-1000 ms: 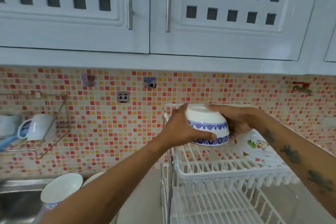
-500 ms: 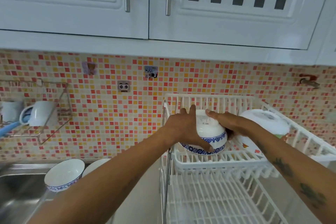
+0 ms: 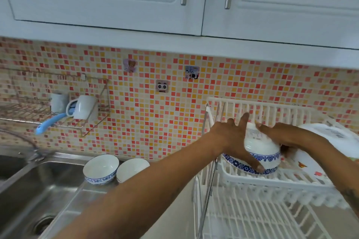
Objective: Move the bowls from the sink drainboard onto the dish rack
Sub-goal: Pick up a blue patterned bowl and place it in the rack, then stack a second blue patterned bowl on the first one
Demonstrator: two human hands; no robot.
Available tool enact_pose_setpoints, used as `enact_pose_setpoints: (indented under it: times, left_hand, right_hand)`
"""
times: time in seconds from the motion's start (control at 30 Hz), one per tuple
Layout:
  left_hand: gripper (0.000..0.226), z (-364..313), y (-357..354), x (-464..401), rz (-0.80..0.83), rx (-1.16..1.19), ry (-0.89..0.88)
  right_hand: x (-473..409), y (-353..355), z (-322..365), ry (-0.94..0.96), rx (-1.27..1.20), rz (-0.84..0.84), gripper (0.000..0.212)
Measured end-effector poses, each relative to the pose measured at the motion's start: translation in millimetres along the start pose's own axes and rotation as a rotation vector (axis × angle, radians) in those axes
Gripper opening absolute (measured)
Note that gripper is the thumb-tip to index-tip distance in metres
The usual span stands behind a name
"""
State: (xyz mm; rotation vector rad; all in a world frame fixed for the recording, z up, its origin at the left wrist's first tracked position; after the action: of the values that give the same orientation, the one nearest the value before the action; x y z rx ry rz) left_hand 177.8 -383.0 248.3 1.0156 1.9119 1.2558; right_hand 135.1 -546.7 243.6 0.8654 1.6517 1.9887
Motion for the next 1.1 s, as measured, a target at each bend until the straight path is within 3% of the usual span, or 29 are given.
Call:
enact_pose_setpoints:
  times: [0.13, 0.23, 0.33, 0.43, 0.57, 0.73, 0.87, 0.97, 1.1]
  left_hand:
    - [0.135, 4.3, 12.6, 8.3, -0.107, 0.271, -0.09]
    - [0.113, 24.0, 25.3, 28.9, -0.245, 0.621, -0.138]
    - [0.094, 78.6, 21.1, 47.0, -0.361, 0.842, -0.014]
    - [0.083, 147.1, 2.0, 67.7, -0.36, 0.923, 0.201]
    - [0.073, 225.9, -24.8, 116.0, -0.412, 1.121, 0.457]
    - [0.057, 307.9, -63.7, 180.2, -0.508, 1.374, 0.745]
    - [0.059, 357.3, -91.7, 216.8, -0.605, 1.507, 0.921]
    - [0.058, 382.9, -108.2, 228.6, -0.684, 1.609, 0.997]
    - [0.063, 414.1, -125.9, 223.0, -0.787, 1.637, 1.089]
  right_hand:
    - [23.5, 20.6, 29.1, 0.036, 0.161, -0.121, 0.075]
    - [64.9, 48.6, 69.9, 0.188, 0.033, -0.313, 0.062]
    - [112.4, 70.6, 112.5, 0.357, -0.148, -0.465, 0.046]
    - [149.2, 73.6, 164.1, 0.515, -0.244, -0.51, 0.044]
    - [177.0, 44.5, 238.1, 0.729, -0.314, -0.4, 0.053]
    - [164.2, -23.3, 323.3, 0.855, -0.353, -0.094, 0.046]
    - [109.4, -97.8, 385.1, 0.734, -0.404, 0.173, 0.042]
    - [51.7, -163.9, 406.2, 0.558, -0.427, 0.343, 0.056]
    - [-15.4, -238.8, 401.4, 0.329, -0.527, 0.451, 0.068]
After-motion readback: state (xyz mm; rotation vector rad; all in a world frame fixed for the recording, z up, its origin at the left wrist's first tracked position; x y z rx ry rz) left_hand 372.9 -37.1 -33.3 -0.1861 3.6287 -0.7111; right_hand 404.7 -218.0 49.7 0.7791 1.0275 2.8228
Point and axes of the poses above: each hand's wrist, its own x-axis away from the middle knuckle, its own y-axis out of the back of the hand, z = x × y, the point moved 5 cm from there along -x, towards the middle knuckle, and after that the axes turned 15 degrees about x, right-handed, at the moved point
